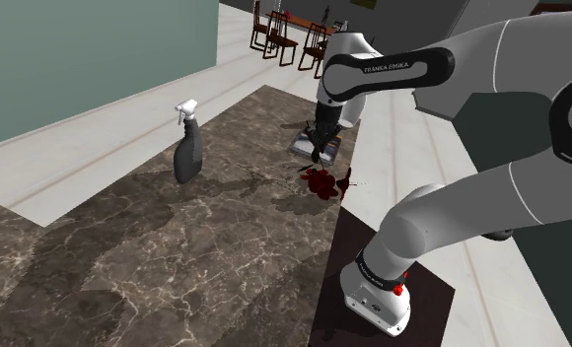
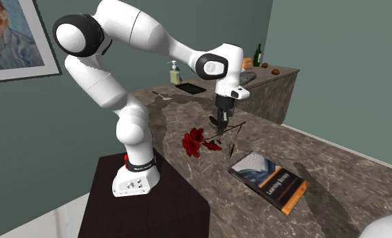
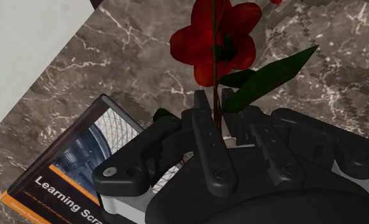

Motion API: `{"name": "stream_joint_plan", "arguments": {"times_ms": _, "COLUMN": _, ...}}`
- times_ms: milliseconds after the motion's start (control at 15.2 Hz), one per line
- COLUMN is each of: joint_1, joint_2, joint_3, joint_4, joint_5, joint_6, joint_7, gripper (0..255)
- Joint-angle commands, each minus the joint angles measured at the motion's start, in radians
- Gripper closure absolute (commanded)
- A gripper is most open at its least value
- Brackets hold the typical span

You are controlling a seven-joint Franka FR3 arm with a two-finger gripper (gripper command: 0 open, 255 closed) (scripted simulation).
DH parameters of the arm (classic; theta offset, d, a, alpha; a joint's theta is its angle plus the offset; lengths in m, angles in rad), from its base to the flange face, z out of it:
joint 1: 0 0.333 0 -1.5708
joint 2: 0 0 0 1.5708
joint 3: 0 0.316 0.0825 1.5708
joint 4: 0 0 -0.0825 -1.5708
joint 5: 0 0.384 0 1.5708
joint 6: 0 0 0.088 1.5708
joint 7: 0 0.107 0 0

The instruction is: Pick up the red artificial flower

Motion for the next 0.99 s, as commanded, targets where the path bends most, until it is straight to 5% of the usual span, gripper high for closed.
{"name": "stream_joint_plan", "arguments": {"times_ms": 0, "joint_1": 0.000, "joint_2": 0.000, "joint_3": 0.000, "joint_4": 0.000, "joint_5": 0.000, "joint_6": 0.000, "joint_7": 0.000, "gripper": 255}}
{"name": "stream_joint_plan", "arguments": {"times_ms": 924, "joint_1": 0.002, "joint_2": -0.037, "joint_3": 0.008, "joint_4": 0.135, "joint_5": 0.009, "joint_6": -0.172, "joint_7": -0.013, "gripper": 255}}
